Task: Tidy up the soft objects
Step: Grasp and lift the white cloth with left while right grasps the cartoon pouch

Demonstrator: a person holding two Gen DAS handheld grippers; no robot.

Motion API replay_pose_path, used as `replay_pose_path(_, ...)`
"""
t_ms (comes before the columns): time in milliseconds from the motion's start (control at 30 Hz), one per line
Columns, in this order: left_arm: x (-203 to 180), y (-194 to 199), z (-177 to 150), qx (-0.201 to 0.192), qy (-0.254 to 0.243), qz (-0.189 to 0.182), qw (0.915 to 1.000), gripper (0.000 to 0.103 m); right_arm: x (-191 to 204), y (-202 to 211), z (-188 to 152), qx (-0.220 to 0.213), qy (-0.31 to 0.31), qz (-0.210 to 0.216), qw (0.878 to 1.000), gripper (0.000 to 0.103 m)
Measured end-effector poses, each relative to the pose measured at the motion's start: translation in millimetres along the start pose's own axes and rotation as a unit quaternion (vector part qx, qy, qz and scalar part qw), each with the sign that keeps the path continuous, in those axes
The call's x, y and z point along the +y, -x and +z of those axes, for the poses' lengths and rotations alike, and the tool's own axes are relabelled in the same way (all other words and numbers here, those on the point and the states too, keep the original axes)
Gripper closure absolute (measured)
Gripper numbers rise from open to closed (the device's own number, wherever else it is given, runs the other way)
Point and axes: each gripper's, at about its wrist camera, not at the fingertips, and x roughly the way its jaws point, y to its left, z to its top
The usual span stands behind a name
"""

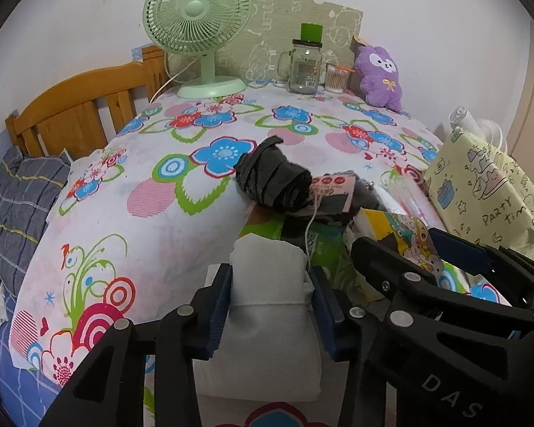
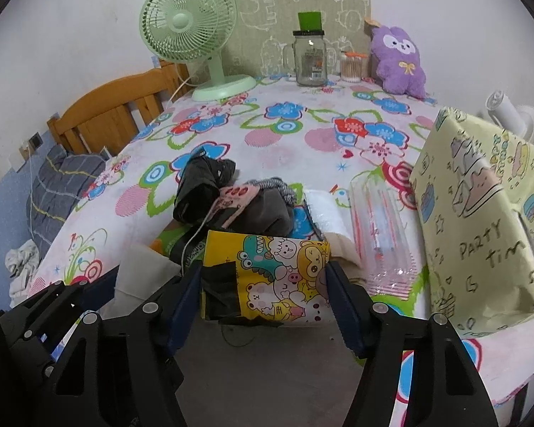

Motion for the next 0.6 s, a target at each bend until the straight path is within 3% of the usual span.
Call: replay_pose_path(600,-20,27,25,-0.035,-0.013,-0.003,0.9993,0.063,-10,38,21,-0.035,-0.006,-0.012,0.999,0.033)
